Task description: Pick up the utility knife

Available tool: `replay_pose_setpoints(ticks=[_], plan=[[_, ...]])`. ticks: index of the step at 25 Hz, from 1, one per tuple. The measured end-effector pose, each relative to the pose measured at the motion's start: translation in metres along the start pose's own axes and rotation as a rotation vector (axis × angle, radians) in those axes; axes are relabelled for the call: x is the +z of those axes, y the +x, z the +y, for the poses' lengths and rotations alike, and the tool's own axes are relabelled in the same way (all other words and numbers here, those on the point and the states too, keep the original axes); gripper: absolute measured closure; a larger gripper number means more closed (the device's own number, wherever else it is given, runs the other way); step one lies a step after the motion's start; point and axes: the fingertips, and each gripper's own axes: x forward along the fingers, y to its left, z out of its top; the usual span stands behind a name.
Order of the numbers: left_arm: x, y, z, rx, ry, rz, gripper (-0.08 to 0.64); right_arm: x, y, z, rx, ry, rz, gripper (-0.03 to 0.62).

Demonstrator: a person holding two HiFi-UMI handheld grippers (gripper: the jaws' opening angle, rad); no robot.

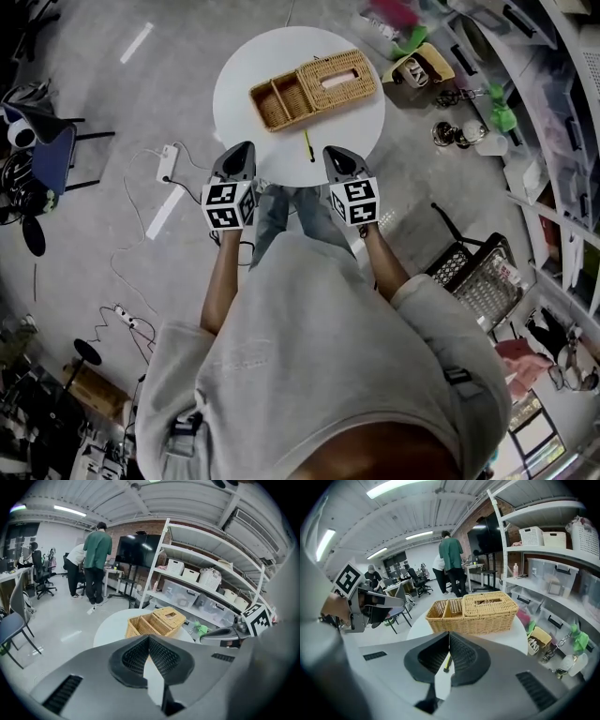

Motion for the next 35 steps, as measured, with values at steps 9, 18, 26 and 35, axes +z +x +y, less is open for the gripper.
replay_pose_setpoints(ticks=[9, 18, 26, 35], plan=[[-0.035, -0.003, 0.003, -0.014, -0.020, 0.062, 0.540, -0.044, -0.001, 0.012, -0.008, 0.022, 0.081, 0.560], [-0.048, -0.004, 0.001, -0.021, -0.030, 0.079, 0.540, -0.064, 0.003, 0.024, 0.042, 0.048, 0.074, 0.353], [-0.050, -0.007, 0.005, -0.013, -0.036, 0.082, 0.540, -0.076, 0.024, 0.020, 0.019, 0.008, 0.129, 0.354], [-0.057, -0.011, 0.002, -0.011, -0.044, 0.094, 0.540, -0.091, 0.067, 0.006, 0.007, -0.040, 0.231, 0.379]])
